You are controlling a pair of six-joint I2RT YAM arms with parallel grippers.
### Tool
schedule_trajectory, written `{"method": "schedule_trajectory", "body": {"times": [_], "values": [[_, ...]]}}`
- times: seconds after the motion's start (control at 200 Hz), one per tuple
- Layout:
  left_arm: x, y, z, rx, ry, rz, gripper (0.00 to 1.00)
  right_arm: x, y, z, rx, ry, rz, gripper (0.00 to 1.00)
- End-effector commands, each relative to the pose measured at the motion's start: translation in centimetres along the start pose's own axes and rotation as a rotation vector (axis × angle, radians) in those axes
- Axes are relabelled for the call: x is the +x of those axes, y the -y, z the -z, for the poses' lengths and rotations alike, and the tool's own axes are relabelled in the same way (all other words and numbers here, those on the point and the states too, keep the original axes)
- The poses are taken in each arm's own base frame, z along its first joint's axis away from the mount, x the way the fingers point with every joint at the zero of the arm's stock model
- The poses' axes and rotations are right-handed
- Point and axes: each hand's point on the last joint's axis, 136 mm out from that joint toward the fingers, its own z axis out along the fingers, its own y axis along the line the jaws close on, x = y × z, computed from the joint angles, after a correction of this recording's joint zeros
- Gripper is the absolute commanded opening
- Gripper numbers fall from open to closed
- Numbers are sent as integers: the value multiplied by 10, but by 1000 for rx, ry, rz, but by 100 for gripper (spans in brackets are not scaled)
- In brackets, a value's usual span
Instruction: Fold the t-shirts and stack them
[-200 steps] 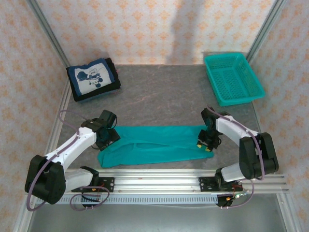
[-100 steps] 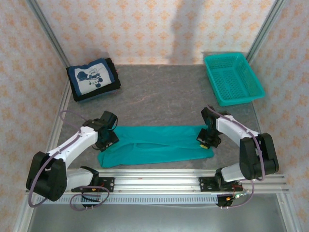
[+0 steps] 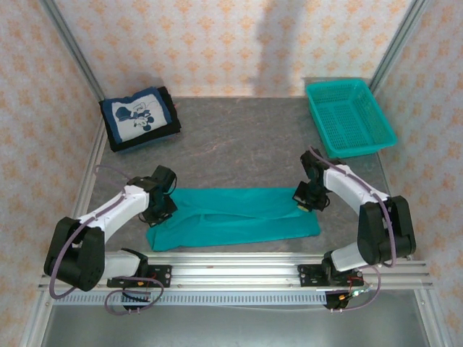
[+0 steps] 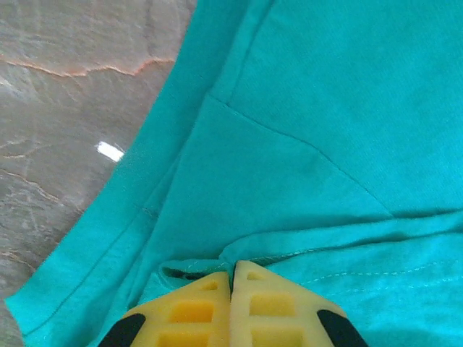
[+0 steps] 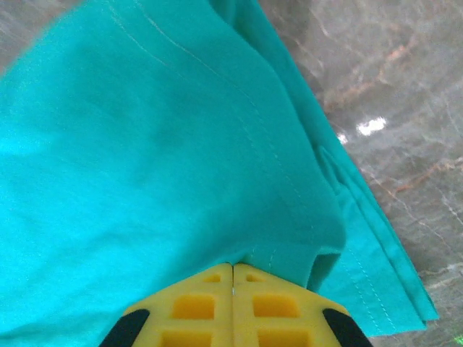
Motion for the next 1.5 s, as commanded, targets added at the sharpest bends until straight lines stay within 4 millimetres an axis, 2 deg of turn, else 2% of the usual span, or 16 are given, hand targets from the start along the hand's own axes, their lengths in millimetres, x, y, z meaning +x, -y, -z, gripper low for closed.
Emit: {"method": "schedule_trajectory", "body": {"times": [0.0, 0.18, 0.435, 0.57, 0.671, 0.861, 1.096, 1.286, 1.496], "values": [[-18, 2, 22, 21, 55, -13, 1, -13, -5, 9, 14, 32, 18, 0], [-50, 15, 53, 77, 147, -19, 0, -33, -17, 20, 5, 62, 42, 0], [-113, 68, 103, 177, 292, -94, 0, -79, -35, 42, 3, 122, 84, 0], [-142, 85, 116, 176, 341, -121, 0, -108, -49, 52, 6, 162, 115, 0], [-156, 91, 121, 171, 358, -128, 0, -127, -60, 56, 13, 190, 140, 0], [-171, 98, 127, 186, 394, -136, 0, -157, -79, 62, 4, 252, 169, 0], [-189, 100, 136, 174, 445, -160, 0, -182, -90, 66, 12, 328, 198, 0], [-196, 104, 133, 142, 438, -214, 0, -188, -93, 62, 17, 326, 212, 0], [-181, 93, 123, 127, 405, -234, 0, -178, -87, 57, 19, 305, 218, 0]]}}
